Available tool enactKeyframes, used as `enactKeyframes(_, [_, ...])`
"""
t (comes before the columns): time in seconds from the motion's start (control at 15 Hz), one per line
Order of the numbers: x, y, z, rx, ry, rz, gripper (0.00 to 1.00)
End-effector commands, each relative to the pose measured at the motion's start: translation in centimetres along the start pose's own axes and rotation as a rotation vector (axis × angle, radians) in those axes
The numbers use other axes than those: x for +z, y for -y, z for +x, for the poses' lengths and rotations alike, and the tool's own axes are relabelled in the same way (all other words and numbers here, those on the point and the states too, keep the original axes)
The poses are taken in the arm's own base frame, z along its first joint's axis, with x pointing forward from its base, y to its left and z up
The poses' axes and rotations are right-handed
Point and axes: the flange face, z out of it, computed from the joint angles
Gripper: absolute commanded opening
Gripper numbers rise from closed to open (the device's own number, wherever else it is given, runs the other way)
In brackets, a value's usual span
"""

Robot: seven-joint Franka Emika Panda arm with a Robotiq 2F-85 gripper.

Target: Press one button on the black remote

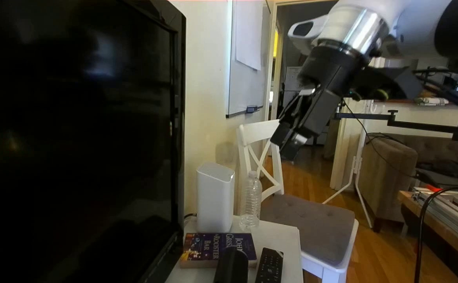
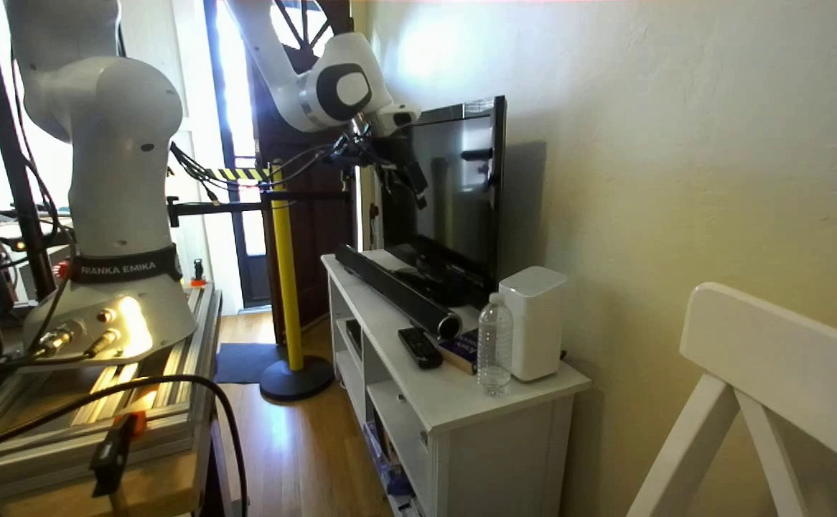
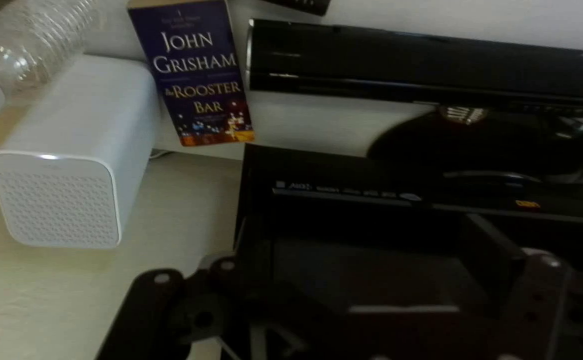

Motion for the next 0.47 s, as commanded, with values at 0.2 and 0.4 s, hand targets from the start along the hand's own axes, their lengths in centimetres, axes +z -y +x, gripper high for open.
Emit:
enactKeyframes(0.2, [-3.4,0.9,-0.5,-0.010,-0.060,0.069,1.00])
enactKeyframes(0.4, [-3.6,0.9,-0.6,-0.008,-0.063,0.073,1.00])
